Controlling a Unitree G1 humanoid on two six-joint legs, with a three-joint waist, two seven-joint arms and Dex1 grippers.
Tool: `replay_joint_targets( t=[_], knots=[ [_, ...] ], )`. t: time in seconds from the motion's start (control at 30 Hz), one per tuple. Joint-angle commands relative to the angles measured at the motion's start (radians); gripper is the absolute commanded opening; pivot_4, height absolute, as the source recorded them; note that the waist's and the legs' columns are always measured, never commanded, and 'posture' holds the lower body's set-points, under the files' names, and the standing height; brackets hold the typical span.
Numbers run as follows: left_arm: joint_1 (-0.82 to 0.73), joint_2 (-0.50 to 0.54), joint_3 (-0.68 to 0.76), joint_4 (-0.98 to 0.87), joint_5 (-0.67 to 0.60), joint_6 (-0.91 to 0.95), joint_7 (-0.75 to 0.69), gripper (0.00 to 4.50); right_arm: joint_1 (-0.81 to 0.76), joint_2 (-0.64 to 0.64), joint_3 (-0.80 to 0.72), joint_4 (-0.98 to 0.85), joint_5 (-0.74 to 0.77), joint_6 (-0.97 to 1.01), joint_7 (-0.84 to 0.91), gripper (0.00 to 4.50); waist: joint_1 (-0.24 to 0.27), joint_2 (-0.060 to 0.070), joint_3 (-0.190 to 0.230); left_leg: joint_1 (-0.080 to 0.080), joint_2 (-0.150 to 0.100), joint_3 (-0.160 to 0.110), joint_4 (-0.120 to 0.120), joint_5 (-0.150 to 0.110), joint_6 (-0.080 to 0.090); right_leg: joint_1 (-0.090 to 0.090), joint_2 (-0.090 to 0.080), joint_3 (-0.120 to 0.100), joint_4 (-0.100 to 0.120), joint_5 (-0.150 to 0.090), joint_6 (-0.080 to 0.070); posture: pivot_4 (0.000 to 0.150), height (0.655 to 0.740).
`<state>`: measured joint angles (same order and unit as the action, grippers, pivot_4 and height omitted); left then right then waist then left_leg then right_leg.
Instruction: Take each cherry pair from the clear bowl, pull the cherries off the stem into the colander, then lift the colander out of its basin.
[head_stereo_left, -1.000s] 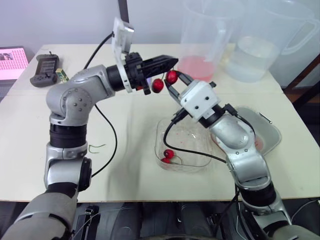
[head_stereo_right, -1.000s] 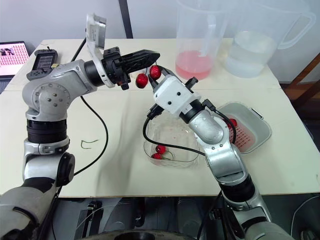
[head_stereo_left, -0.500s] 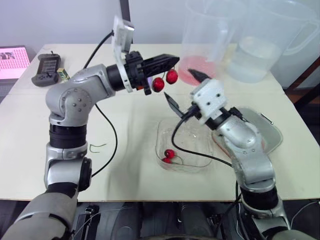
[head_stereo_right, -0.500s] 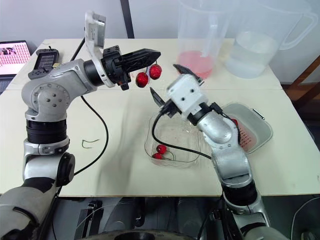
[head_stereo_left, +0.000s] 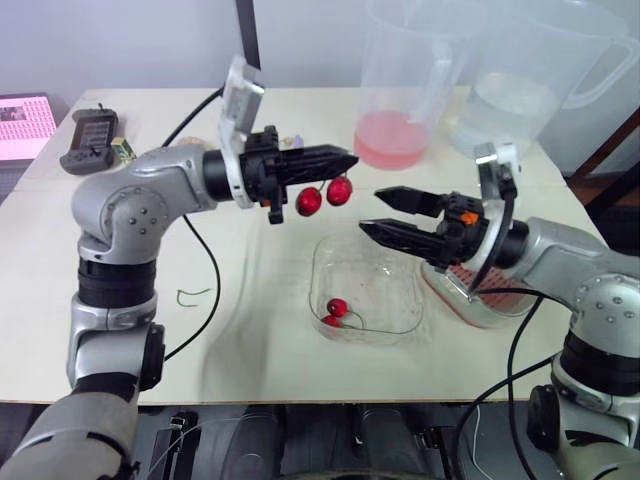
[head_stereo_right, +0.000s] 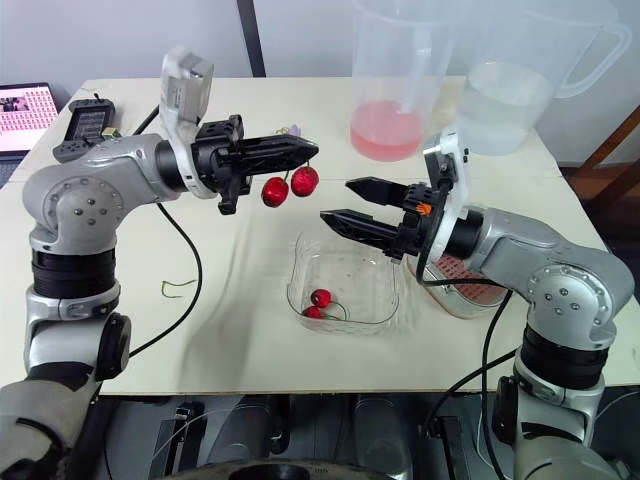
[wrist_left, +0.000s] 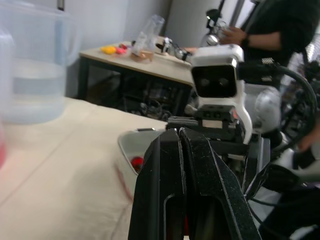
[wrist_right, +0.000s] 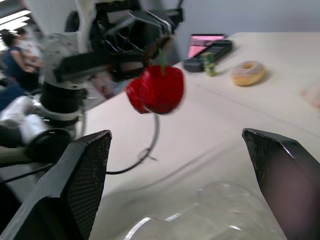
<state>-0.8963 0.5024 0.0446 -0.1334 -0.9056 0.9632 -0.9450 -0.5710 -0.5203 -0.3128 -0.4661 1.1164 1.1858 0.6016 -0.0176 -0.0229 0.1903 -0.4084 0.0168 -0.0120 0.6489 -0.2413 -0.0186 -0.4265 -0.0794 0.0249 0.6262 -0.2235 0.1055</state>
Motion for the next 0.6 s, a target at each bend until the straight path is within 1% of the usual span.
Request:
replay_joint_targets(
  t=[0.03, 0.17, 0.27, 0.37, 0.53, 0.6],
  knots=[
    [-0.004, 0.001, 0.01, -0.047, -0.029, 0.008, -0.003, 0.0, -0.043, 0.027, 0.018, 0.009, 0.06, -0.022, -0.054, 4.43, 0.0, 0.0, 0.0, 0.0, 0.0, 0.0, 0.0, 0.0, 0.0, 0.0, 0.0, 0.0, 0.0, 0.0, 0.0, 0.15, 0.74],
    [-0.001, 0.001, 0.013, -0.054, -0.032, 0.011, 0.003, 0.0, -0.052, 0.052, 0.05, 0.017, 0.079, -0.04, -0.103, 4.43, 0.001, 0.0, 0.0, 0.0, 0.0, 0.0, 0.0, 0.0, 0.0, 0.0, 0.0, 0.0, 0.0, 0.0, 0.001, 0.15, 0.74],
    [0.0, 0.002, 0.013, -0.061, -0.026, 0.003, 0.01, 0.0, -0.049, 0.048, 0.074, 0.012, 0.109, -0.032, -0.118, 4.43, 0.001, 0.0, 0.0, -0.001, 0.0, 0.0, 0.0, 0.0, 0.0, 0.0, 0.0, 0.0, -0.001, 0.0, 0.001, 0.15, 0.74],
    [0.001, 0.003, 0.015, -0.065, -0.028, 0.003, 0.014, 0.0, -0.053, 0.055, 0.084, 0.02, 0.132, -0.043, -0.148, 3.59, 0.001, 0.0, 0.0, -0.001, 0.0, 0.0, 0.0, 0.0, 0.0, 0.0, 0.0, 0.0, 0.0, 0.0, 0.001, 0.15, 0.74],
    [0.005, 0.007, 0.016, -0.068, -0.033, 0.007, 0.014, 0.0, -0.056, 0.052, 0.102, 0.022, 0.149, -0.068, -0.177, 1.28, 0.001, 0.0, 0.0, -0.001, 0.0, 0.0, 0.0, 0.0, 0.0, 0.0, 0.0, 0.0, -0.001, 0.0, 0.001, 0.15, 0.74],
    [0.006, 0.013, 0.018, -0.066, -0.033, 0.007, 0.01, 0.0, -0.055, 0.053, 0.103, 0.023, 0.163, -0.076, -0.19, 1.28, 0.0, 0.0, 0.0, -0.001, 0.0, 0.0, 0.0, 0.0, 0.0, 0.0, 0.0, 0.0, -0.001, 0.0, 0.001, 0.15, 0.74]
  ],
)
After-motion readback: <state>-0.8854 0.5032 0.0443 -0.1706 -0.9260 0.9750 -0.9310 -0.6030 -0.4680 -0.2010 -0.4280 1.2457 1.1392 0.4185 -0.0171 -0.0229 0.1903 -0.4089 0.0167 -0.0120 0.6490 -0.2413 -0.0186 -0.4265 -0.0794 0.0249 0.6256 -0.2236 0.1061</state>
